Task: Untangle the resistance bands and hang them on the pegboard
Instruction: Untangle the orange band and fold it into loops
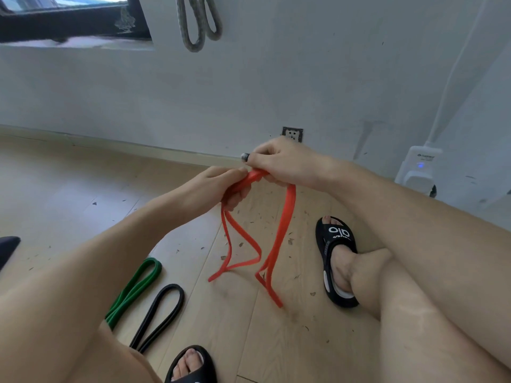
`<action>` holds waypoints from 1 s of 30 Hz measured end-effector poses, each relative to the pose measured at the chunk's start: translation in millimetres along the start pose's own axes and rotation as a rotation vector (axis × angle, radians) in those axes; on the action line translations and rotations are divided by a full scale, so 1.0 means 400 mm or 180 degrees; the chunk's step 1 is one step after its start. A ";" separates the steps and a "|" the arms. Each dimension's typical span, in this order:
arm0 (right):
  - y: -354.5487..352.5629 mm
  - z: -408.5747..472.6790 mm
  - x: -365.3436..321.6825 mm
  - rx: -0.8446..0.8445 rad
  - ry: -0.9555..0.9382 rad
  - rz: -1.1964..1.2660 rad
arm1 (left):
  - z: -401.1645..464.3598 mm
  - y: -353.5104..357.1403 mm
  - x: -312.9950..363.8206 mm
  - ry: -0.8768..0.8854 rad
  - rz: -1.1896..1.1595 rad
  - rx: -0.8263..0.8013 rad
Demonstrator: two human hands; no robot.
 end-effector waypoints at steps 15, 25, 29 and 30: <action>0.005 0.001 0.000 -0.0081 0.0186 0.0134 | 0.004 0.002 0.029 0.0228 0.0033 0.0215; -0.107 -0.001 0.047 0.0577 0.0189 -0.0456 | -0.009 -0.050 -0.052 -0.0239 0.0326 0.0280; -0.049 -0.001 0.045 0.0154 0.0444 -0.0200 | -0.002 -0.027 -0.019 -0.0008 0.0270 0.0278; -0.021 0.000 0.038 -0.0023 0.0475 -0.0054 | 0.001 -0.019 -0.008 0.0058 0.0221 0.0282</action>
Point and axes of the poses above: each hand's wrist, its own z-axis towards the middle knuckle, its own y-axis out of the palm, x = y × z, the point moved 7 cm from there along z, towards the middle knuckle, and after that the axes turned 1 degree about x, right-handed, at the moved point
